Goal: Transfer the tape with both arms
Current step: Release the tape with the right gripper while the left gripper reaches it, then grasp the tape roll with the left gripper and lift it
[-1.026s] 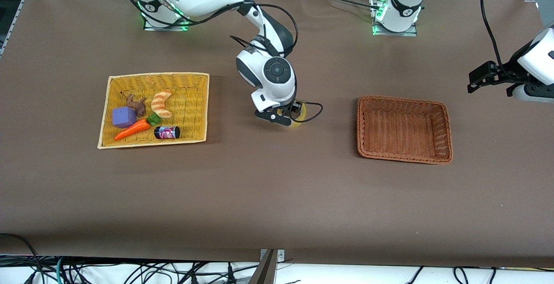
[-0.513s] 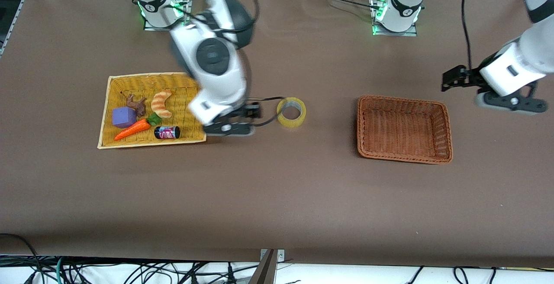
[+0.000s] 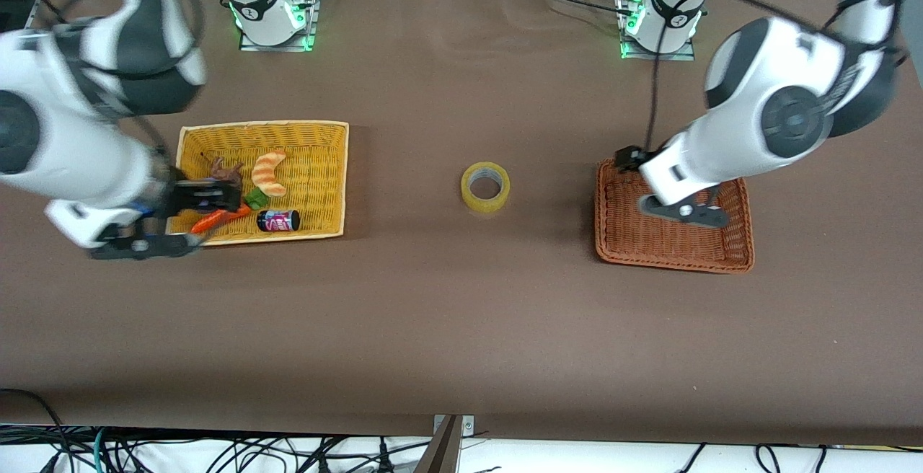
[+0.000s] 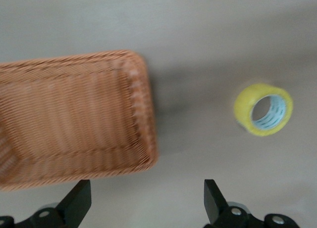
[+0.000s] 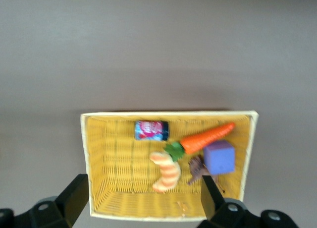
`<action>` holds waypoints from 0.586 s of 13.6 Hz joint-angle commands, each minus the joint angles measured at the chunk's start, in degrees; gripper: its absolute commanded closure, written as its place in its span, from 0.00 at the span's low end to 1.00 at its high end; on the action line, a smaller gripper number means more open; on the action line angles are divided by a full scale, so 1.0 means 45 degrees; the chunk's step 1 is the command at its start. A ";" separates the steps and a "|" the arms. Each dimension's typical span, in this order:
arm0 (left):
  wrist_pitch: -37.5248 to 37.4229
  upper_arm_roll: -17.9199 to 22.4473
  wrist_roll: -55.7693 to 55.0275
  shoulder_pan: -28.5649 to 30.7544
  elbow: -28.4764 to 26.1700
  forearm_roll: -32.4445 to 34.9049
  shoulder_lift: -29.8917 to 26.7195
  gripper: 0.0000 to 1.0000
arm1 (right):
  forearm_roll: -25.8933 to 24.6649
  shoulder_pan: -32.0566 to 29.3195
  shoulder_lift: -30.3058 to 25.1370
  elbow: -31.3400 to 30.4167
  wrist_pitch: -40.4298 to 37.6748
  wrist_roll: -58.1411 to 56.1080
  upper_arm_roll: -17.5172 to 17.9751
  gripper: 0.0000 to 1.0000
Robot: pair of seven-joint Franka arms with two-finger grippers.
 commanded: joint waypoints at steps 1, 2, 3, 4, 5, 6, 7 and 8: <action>0.1073 -0.0612 -0.0145 -0.0455 0.0285 0.0174 0.1191 0.00 | 0.0781 -0.1054 -0.0900 -0.0384 -0.0688 -0.0263 -0.0148 0.00; 0.1232 -0.0612 -0.0300 -0.0982 0.0285 0.0213 0.1484 0.00 | 0.0877 -0.1095 -0.0979 -0.0404 -0.1349 -0.0302 -0.0615 0.00; 0.1639 -0.0574 -0.0804 -0.1567 0.0265 0.0310 0.1893 0.00 | 0.0820 -0.1134 -0.1463 -0.0772 -0.1471 -0.0496 -0.0813 0.00; 0.2262 -0.0593 -0.1273 -0.1960 0.0226 0.0524 0.2265 0.00 | 0.0607 -0.1153 -0.2028 -0.1568 -0.0989 -0.0575 -0.0835 0.00; 0.2810 -0.0593 -0.1530 -0.2486 0.0226 0.0719 0.2713 0.00 | 0.0470 -0.1192 -0.2691 -0.2505 0.0273 -0.0576 -0.0835 0.00; 0.3299 -0.0573 -0.1725 -0.2858 0.0226 0.0972 0.3124 0.00 | 0.0372 -0.1251 -0.3336 -0.3655 0.1291 -0.0654 -0.0835 0.00; 0.3826 -0.0593 -0.1921 -0.2959 0.0207 0.1265 0.3476 0.00 | 0.0371 -0.1638 -0.4232 -0.4691 0.1939 -0.0616 -0.0816 0.00; 0.4044 -0.0593 -0.1961 -0.3192 0.0168 0.1635 0.3750 0.00 | 0.0371 -0.1874 -0.4608 -0.4991 0.2332 -0.0654 -0.0815 0.00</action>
